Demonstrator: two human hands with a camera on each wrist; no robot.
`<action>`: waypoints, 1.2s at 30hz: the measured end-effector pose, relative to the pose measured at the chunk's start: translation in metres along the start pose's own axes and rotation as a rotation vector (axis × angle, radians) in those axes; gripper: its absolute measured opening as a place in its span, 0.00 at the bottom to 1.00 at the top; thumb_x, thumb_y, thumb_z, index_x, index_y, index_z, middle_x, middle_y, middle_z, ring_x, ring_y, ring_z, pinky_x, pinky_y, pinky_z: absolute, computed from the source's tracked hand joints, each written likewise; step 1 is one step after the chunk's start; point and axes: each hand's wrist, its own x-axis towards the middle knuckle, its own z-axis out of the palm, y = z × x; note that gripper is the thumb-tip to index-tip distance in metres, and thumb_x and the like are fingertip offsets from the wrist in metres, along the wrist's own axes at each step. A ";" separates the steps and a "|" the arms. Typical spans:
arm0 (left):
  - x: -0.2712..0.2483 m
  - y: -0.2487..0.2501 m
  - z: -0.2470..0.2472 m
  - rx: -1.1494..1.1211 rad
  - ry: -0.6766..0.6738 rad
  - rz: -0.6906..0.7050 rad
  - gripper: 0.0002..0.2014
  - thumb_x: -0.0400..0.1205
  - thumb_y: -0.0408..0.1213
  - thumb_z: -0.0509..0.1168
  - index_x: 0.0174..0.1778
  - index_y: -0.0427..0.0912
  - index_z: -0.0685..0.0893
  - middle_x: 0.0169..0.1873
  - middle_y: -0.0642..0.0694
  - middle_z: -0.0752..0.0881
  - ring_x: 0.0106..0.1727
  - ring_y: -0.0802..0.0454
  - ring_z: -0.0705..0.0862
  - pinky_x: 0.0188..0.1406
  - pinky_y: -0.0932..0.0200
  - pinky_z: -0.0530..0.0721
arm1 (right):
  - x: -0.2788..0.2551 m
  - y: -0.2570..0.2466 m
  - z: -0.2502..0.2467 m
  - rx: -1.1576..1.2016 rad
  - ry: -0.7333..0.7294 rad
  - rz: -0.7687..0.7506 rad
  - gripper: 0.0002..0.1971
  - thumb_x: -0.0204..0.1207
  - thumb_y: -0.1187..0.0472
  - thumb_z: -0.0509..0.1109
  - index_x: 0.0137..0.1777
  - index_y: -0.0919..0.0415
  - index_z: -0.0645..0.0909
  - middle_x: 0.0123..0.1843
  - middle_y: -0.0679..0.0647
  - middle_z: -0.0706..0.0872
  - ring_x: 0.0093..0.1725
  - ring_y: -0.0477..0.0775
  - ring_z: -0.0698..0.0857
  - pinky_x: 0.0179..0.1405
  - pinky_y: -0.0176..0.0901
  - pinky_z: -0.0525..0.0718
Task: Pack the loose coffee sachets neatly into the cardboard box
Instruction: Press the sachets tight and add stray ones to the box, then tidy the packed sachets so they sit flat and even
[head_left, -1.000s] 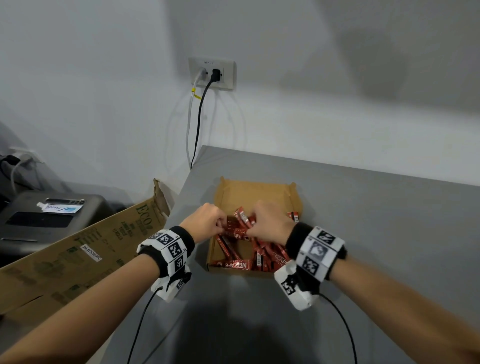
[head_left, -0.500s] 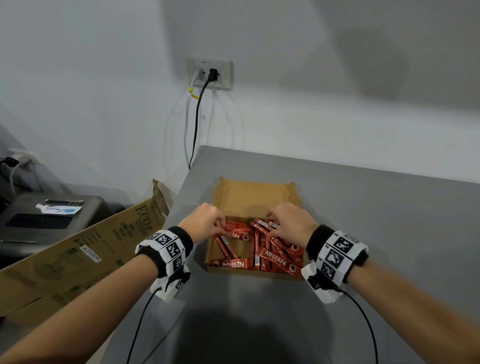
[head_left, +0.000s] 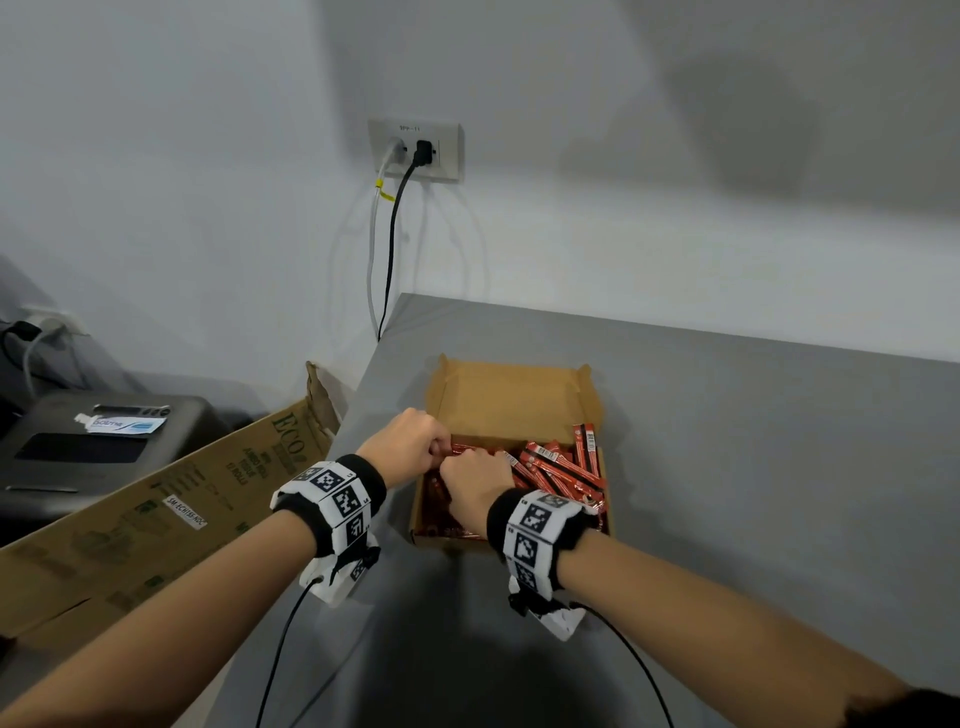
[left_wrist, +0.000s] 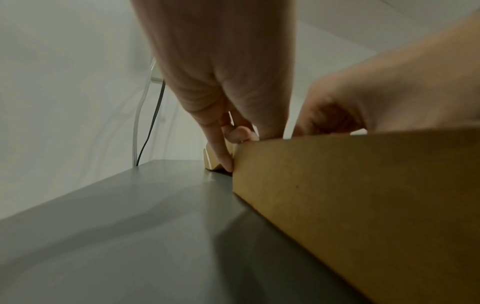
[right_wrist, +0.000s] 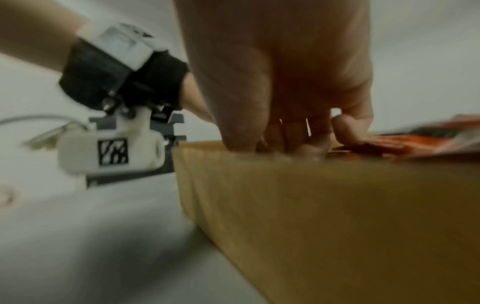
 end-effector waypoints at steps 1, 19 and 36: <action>0.000 0.000 0.000 0.011 0.000 0.004 0.04 0.76 0.28 0.68 0.41 0.36 0.89 0.38 0.43 0.88 0.40 0.50 0.82 0.43 0.63 0.78 | 0.001 0.002 -0.001 0.032 -0.004 0.008 0.13 0.76 0.66 0.65 0.60 0.63 0.77 0.62 0.61 0.82 0.64 0.64 0.79 0.65 0.59 0.72; -0.003 0.002 -0.001 -0.045 0.011 0.021 0.04 0.76 0.30 0.70 0.45 0.35 0.89 0.42 0.43 0.89 0.43 0.52 0.86 0.50 0.63 0.83 | -0.020 0.067 -0.012 0.942 0.266 -0.012 0.12 0.69 0.71 0.75 0.46 0.59 0.76 0.37 0.53 0.88 0.34 0.45 0.89 0.35 0.35 0.87; -0.002 -0.001 0.001 -0.096 0.031 -0.026 0.05 0.75 0.27 0.67 0.37 0.28 0.85 0.36 0.36 0.87 0.38 0.42 0.85 0.41 0.51 0.84 | -0.003 0.031 -0.025 0.211 0.145 -0.337 0.17 0.74 0.77 0.60 0.61 0.63 0.67 0.42 0.57 0.76 0.39 0.56 0.77 0.38 0.50 0.80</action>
